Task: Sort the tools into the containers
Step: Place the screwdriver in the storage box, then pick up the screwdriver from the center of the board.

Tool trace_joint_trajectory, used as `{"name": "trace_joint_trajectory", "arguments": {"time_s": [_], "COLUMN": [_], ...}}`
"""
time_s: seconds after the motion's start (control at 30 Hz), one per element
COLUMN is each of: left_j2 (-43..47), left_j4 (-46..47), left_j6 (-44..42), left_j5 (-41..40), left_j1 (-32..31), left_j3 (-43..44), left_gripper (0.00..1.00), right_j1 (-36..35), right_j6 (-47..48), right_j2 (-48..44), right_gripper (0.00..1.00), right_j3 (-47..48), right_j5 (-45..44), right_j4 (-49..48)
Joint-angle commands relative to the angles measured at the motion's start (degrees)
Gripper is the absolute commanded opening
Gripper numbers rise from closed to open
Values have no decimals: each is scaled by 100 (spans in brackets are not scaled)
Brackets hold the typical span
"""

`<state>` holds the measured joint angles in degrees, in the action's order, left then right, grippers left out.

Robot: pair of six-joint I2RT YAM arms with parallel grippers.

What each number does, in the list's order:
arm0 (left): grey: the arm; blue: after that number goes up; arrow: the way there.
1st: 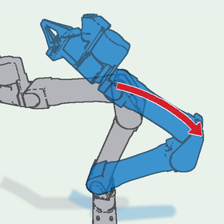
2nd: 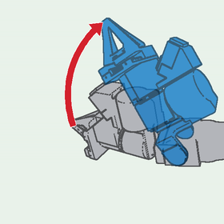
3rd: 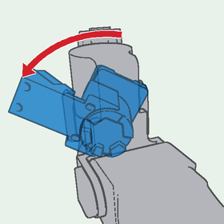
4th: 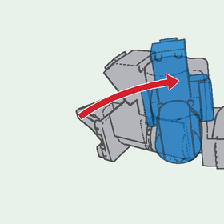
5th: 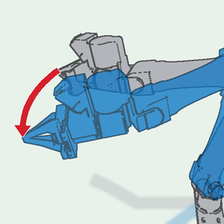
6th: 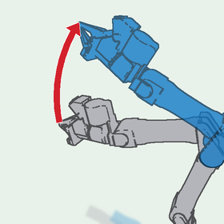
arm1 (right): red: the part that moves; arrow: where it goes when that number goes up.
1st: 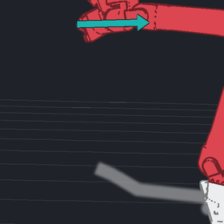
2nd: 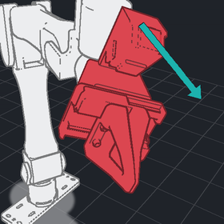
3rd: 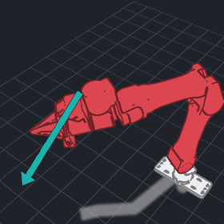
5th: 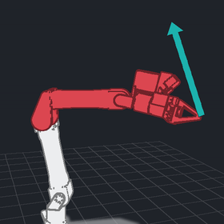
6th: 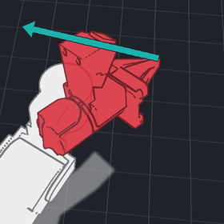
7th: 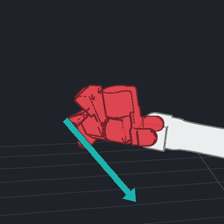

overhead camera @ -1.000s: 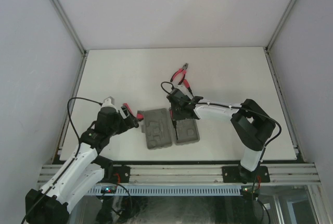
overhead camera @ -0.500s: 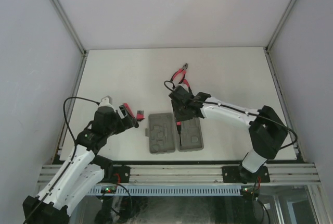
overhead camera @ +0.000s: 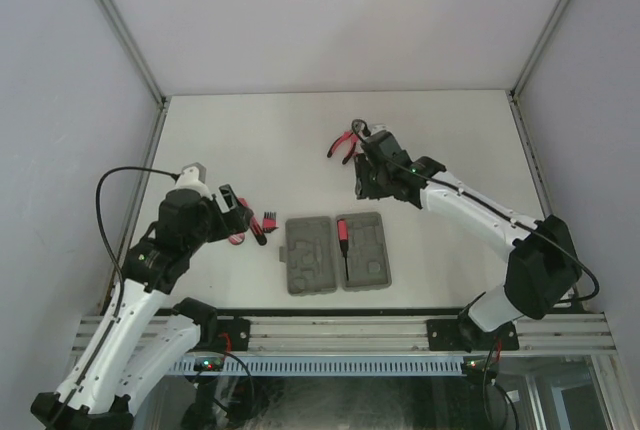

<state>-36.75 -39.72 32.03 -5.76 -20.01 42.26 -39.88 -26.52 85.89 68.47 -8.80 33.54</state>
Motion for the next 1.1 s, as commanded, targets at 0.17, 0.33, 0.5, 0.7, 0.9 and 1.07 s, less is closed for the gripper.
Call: {"name": "trace_joint_trajectory", "arguments": {"time_s": [0.17,0.33,0.5,0.7,0.9,1.07], "left_j2": [-3,100,237,233,243,241], "left_j4": [-338,-173,14,79,87,97], "left_j6": [-816,-874,-892,-894,-881,-872], "left_j5": [-150,-163,145,201,203,198], "left_j1": [-17,-19,-15,-20,-20,-20], "left_j3": [724,505,380,344,331,320], "left_gripper": [89,89,89,89,89,89], "right_j1": [1102,1473,1606,1666,1694,1723], "right_j6": [764,925,1204,1467,1720,1852], "right_j2": [801,1398,2148,3073,3751,4159], "right_gripper": [46,51,57,57,55,52], "right_j3": [330,813,1525,2686,3526,3947], "right_j5": [567,948,1041,1089,1195,1222], "right_j4": [-1000,-1153,-987,-547,-246,10]}}
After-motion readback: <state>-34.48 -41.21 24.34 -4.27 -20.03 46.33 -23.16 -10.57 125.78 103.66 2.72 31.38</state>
